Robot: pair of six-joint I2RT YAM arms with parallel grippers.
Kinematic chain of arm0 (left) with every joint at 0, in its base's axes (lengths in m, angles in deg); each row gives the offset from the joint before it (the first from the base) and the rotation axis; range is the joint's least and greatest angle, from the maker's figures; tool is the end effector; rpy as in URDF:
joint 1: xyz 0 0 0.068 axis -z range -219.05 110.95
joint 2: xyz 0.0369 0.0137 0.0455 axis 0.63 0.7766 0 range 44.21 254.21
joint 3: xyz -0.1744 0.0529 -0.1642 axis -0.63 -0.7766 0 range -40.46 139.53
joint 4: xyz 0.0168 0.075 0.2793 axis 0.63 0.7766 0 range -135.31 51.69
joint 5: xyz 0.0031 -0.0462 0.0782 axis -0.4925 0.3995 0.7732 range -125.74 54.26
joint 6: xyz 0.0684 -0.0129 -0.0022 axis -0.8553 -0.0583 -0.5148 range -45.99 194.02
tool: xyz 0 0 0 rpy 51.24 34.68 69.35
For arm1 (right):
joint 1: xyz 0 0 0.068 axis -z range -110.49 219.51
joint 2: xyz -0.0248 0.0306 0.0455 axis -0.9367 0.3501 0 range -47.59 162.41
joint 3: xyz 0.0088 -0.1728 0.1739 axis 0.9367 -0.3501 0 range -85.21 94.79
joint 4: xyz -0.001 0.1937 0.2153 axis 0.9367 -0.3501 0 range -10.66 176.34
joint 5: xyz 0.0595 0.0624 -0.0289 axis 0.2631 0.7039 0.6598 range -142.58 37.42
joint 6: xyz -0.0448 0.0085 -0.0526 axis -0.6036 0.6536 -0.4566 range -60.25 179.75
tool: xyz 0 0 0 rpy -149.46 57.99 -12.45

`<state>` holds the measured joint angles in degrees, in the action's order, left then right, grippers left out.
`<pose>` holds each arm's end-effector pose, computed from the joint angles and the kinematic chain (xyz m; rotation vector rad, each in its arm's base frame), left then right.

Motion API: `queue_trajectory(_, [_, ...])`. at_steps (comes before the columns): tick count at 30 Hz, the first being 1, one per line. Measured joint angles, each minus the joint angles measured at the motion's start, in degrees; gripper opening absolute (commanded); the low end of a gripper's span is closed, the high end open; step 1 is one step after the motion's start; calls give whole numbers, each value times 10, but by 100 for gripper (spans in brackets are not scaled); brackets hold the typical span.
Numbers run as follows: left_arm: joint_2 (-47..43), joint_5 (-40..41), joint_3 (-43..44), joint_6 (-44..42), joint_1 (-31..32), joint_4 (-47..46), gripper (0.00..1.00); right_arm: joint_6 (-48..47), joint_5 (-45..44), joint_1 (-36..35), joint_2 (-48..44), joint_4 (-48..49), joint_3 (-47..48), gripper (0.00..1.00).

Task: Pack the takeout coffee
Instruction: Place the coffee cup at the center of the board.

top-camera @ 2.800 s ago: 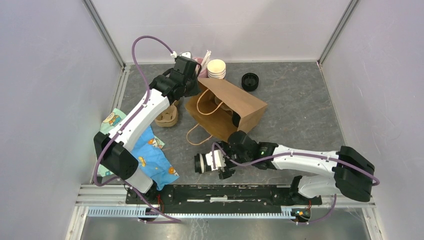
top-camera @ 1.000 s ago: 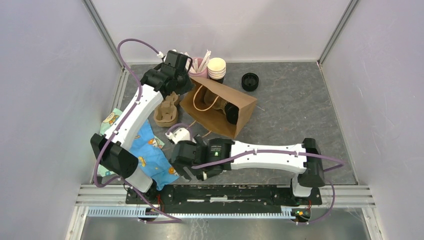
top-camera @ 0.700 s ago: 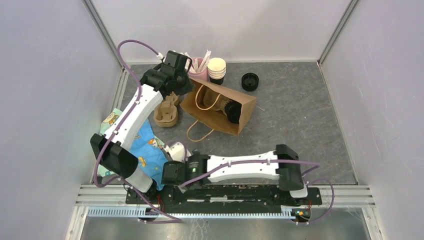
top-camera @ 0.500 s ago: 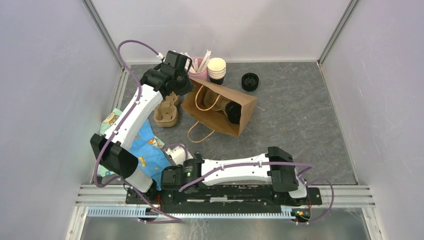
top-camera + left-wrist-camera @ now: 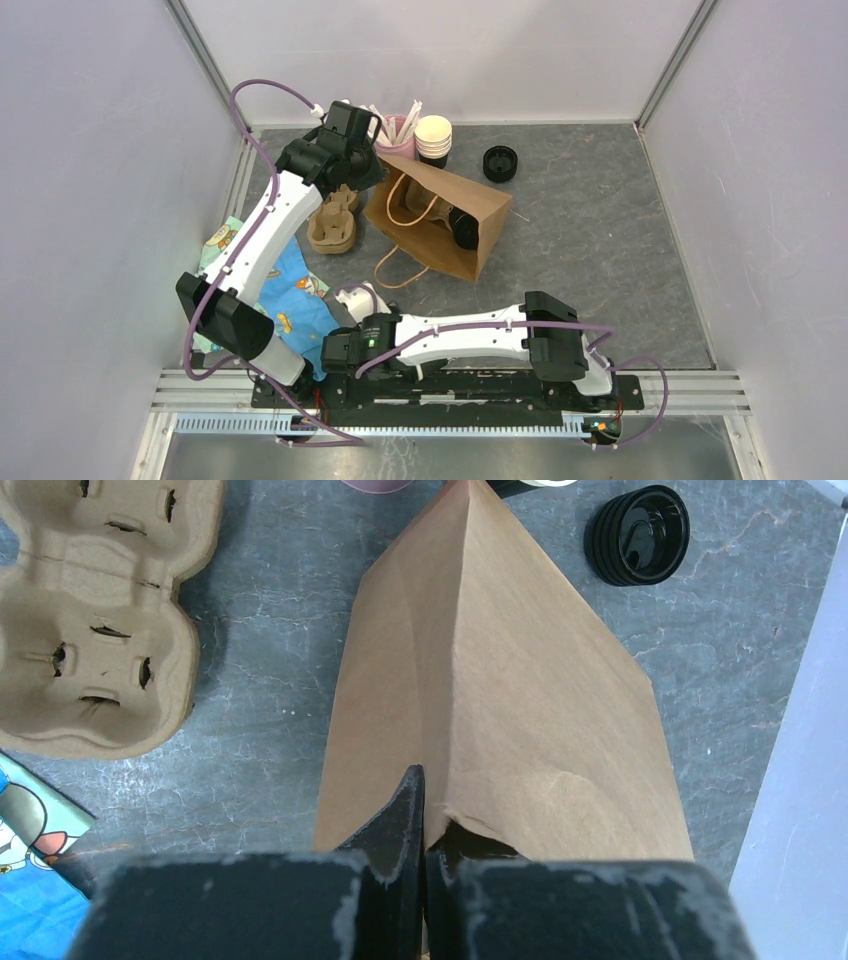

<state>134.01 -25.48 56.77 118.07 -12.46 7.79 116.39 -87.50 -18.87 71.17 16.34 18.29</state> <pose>0.3395 -0.1587 0.3512 -0.4481 2.3432 -0.3869 0.0444 0.4232 0.1854 -0.6608 2.4453 -0.1394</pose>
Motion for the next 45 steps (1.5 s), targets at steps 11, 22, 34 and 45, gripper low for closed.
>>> queue_trajectory(11, [0,-6,0,-10,0,-1,2,-12,12,0,-1,5,-53,56])
queue_trajectory(22, [0,-14,-2,-11,0,-7,2,-25,11,0,-23,6,-54,19])
queue_trajectory(34, [-6,-15,-15,-17,-2,-9,2,-59,-11,33,-198,184,-197,15])
queue_trajectory(45, [-10,-28,-4,-26,-3,-8,2,-48,86,141,-479,643,-587,13])
